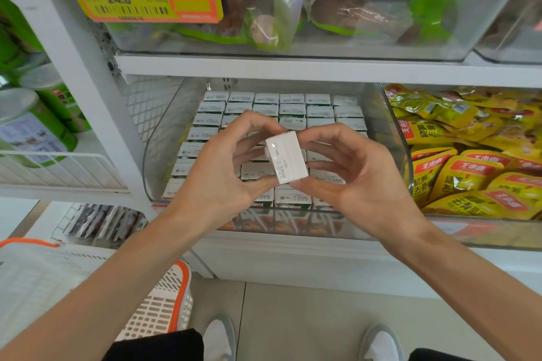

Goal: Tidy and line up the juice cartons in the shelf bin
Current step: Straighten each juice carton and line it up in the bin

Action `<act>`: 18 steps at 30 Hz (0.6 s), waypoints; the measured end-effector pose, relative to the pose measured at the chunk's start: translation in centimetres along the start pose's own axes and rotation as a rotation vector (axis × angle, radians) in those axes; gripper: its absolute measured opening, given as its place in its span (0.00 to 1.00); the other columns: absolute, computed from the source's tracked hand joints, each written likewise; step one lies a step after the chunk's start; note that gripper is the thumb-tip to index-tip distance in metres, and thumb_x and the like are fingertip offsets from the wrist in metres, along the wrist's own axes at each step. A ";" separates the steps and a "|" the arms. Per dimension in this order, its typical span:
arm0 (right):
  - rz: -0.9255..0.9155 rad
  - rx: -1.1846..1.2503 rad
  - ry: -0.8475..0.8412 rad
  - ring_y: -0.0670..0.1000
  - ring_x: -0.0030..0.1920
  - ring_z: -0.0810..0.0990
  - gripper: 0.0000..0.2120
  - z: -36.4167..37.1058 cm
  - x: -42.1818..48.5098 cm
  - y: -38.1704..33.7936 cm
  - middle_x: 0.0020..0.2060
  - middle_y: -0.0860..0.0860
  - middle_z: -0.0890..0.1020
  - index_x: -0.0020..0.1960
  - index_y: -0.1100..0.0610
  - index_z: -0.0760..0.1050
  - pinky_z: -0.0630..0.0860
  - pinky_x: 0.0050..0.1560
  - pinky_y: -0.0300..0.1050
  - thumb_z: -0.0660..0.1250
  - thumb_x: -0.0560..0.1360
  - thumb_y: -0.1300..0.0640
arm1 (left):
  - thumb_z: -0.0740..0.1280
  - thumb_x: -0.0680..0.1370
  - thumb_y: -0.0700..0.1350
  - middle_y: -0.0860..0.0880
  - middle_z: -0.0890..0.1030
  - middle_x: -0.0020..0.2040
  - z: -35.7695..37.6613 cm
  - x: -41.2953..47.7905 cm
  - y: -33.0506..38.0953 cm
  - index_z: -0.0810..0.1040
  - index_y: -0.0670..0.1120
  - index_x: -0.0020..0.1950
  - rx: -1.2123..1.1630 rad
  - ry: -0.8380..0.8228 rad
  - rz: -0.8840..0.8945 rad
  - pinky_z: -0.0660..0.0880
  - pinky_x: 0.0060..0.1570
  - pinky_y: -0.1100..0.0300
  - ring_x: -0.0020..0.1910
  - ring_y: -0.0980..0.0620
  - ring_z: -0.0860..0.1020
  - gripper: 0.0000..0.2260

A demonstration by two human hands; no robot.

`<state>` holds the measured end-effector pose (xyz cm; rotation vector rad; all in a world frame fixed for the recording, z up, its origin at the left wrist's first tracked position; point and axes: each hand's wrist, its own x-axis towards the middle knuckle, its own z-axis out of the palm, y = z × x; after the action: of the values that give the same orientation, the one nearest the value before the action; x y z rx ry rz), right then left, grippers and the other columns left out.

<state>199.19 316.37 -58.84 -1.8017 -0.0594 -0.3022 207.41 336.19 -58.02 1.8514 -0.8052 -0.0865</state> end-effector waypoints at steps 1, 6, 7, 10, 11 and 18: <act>0.001 0.002 -0.002 0.46 0.65 0.83 0.24 0.0 0.0 0.0 0.60 0.47 0.86 0.63 0.56 0.80 0.81 0.65 0.52 0.82 0.70 0.65 | 0.82 0.71 0.38 0.61 0.82 0.62 0.0 0.0 0.0 0.76 0.50 0.63 0.009 0.001 -0.005 0.77 0.64 0.65 0.65 0.61 0.80 0.25; 0.038 0.082 0.002 0.47 0.62 0.85 0.19 0.2 0.0 0.0 0.60 0.47 0.87 0.66 0.56 0.79 0.80 0.66 0.47 0.76 0.76 0.60 | 0.81 0.70 0.50 0.61 0.82 0.63 -0.2 -0.1 0.5 0.76 0.55 0.67 0.038 0.006 -0.059 0.78 0.64 0.58 0.61 0.62 0.82 0.27; 0.052 0.099 0.005 0.48 0.60 0.86 0.18 0.2 0.0 0.0 0.59 0.48 0.87 0.66 0.56 0.79 0.81 0.65 0.47 0.74 0.77 0.58 | 0.80 0.70 0.53 0.61 0.82 0.62 -0.2 -0.1 0.6 0.76 0.56 0.67 0.037 0.003 -0.067 0.78 0.63 0.57 0.59 0.62 0.83 0.27; 0.074 0.120 0.000 0.47 0.58 0.87 0.18 0.4 0.0 -0.3 0.56 0.50 0.88 0.66 0.57 0.79 0.80 0.61 0.42 0.70 0.77 0.54 | 0.76 0.71 0.58 0.60 0.83 0.61 -0.2 -0.2 1.0 0.77 0.56 0.68 0.024 -0.012 -0.088 0.79 0.60 0.60 0.57 0.59 0.84 0.27; 0.082 0.123 -0.004 0.46 0.58 0.87 0.18 0.4 0.0 -0.3 0.56 0.50 0.88 0.67 0.57 0.79 0.80 0.60 0.39 0.70 0.78 0.54 | 0.75 0.72 0.58 0.60 0.83 0.61 -0.2 -0.2 1.1 0.77 0.55 0.69 0.013 -0.015 -0.091 0.79 0.60 0.61 0.57 0.59 0.84 0.25; 0.378 0.403 0.073 0.57 0.52 0.89 0.19 0.4 0.7 -0.3 0.52 0.54 0.89 0.77 0.45 0.69 0.84 0.55 0.47 0.63 0.86 0.51 | 0.60 0.82 0.63 0.68 0.81 0.63 -0.3 -0.5 0.8 0.73 0.65 0.75 -0.043 -0.080 -0.153 0.72 0.64 0.67 0.64 0.69 0.77 0.21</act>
<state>199.84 316.72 -58.52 -1.3659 0.2534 -0.0758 206.76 336.47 -57.33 1.8765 -0.7100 -0.2746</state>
